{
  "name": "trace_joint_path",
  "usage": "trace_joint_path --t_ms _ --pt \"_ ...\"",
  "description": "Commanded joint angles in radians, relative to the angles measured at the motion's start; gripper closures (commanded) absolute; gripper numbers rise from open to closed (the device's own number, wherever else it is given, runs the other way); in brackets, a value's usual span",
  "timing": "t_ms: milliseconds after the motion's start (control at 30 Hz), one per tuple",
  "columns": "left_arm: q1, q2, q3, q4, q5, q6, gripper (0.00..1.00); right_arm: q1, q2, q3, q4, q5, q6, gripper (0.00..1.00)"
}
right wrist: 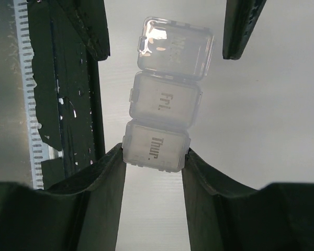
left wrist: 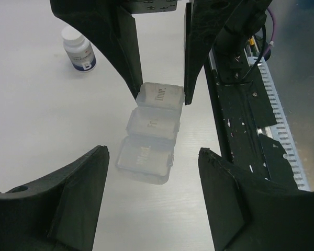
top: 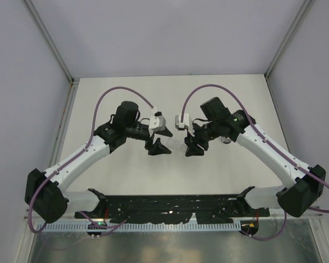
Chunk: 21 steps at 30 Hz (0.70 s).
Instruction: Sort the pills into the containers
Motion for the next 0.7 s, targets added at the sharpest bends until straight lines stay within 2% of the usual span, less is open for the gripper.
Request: trace_joint_path --t_ms 0,167,500,667 --pt "-0.012 0.008 0.042 0.011 0.023 0.006 0.30 0.008 -0.027 0.033 0.009 -0.014 -0.006 0.90" --pt "-0.016 0.019 0.045 0.013 0.023 0.005 0.39 0.009 -0.033 0.030 0.015 -0.007 -0.001 0.90" --pt "-0.017 0.041 0.078 -0.036 0.047 0.003 0.68 0.017 -0.042 0.013 0.038 0.030 0.015 0.91" --pt "-0.017 0.047 0.095 -0.054 0.065 -0.021 0.70 0.028 -0.052 0.002 0.065 0.090 0.031 0.93"
